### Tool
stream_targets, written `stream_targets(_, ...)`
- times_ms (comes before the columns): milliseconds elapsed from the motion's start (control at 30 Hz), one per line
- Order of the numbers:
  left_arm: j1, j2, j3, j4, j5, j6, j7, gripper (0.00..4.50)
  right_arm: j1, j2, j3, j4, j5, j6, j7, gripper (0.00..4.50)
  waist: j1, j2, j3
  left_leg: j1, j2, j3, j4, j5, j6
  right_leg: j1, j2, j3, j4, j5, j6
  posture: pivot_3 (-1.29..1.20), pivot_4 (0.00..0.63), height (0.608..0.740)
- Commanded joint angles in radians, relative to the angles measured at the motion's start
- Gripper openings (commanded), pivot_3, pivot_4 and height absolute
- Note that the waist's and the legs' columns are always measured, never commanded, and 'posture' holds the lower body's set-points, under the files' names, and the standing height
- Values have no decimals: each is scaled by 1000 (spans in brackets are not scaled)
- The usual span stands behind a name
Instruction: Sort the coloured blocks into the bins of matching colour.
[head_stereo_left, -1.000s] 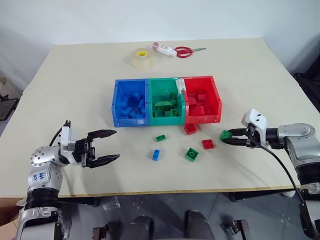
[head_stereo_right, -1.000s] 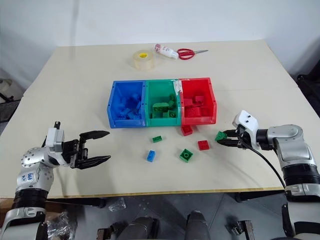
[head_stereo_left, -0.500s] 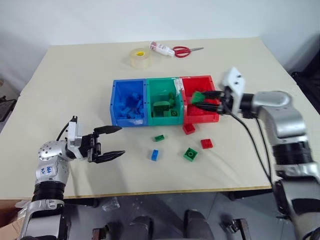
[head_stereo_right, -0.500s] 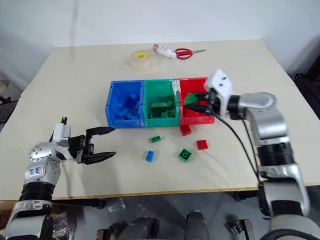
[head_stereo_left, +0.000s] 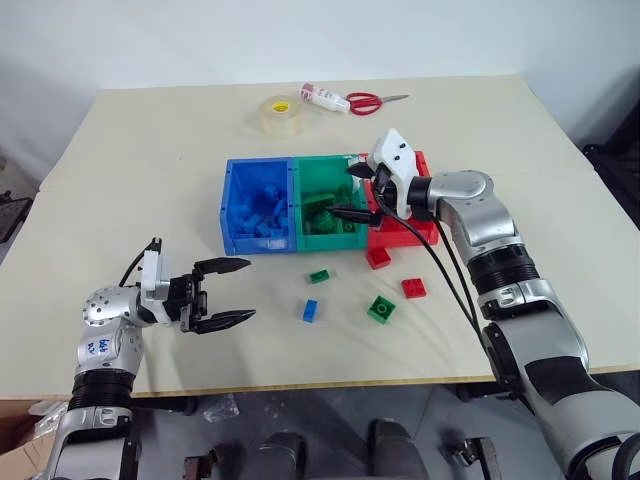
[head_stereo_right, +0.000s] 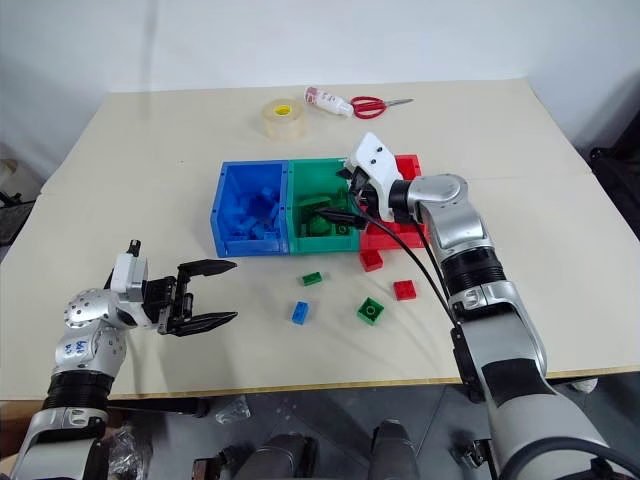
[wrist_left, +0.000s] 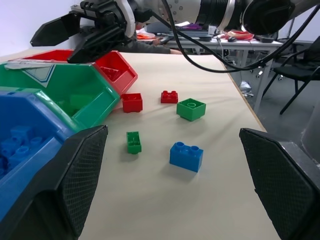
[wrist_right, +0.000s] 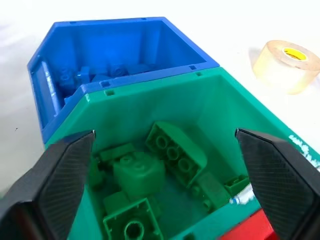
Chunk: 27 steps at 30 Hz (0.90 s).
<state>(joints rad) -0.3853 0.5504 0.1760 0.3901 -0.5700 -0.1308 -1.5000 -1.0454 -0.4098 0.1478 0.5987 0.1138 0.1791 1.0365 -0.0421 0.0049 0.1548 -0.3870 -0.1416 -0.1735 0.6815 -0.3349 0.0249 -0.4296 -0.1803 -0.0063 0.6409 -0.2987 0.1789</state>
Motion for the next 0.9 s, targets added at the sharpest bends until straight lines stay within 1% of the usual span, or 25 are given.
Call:
stream_targets(33,0,8,3,-23,-14,5,-37,4500,78,-76,-38,-189,51,50,65,4482,1,0,0,0,0,0,0,0,0,0,0,0,0,0,0,0,150,740)
stream_targets(200,-14,14,5,4,-12,5,-46,4500,327,-241,-108,-535,175,184,153,4482,13,0,0,0,-1,-1,0,0,0,0,-1,0,1,0,0,0,150,740)
stream_targets(333,-24,19,11,31,-9,-1,-49,4500,598,-390,-259,-763,275,264,177,4482,17,0,0,0,-1,0,1,0,1,1,-1,0,0,0,0,0,150,740)
stream_targets(433,-28,20,11,42,-7,-5,-52,4500,809,-468,-416,-838,317,291,177,4482,19,0,0,0,-1,2,1,-1,1,2,-1,0,-3,0,0,0,150,740)
stream_targets(567,-36,22,9,59,-5,-10,-54,4500,1075,-526,-594,-867,326,285,211,4482,23,-1,0,0,-1,4,1,-1,1,2,-1,0,-4,0,0,0,150,740)
stream_targets(633,-40,22,8,64,-5,-11,-56,4500,1124,-537,-627,-869,333,284,202,4482,23,-1,0,0,-1,4,1,-1,2,3,-1,0,-4,0,0,0,150,740)
stream_targets(700,-42,22,7,65,-6,-10,-58,4500,1131,-541,-634,-870,340,282,188,4482,16,-1,0,1,0,10,1,-1,2,3,-2,0,-6,0,1,0,150,740)
stream_targets(767,-46,22,6,66,-6,-10,-57,4500,1106,-541,-607,-873,344,290,174,4482,14,-1,0,2,2,12,1,-1,2,3,-2,0,-6,1,1,0,150,740)
stream_targets(900,-49,19,6,66,-4,-11,-51,4500,1025,-542,-513,-861,334,305,155,4482,17,-1,0,2,3,13,1,-1,2,2,-2,0,-6,1,1,0,150,740)
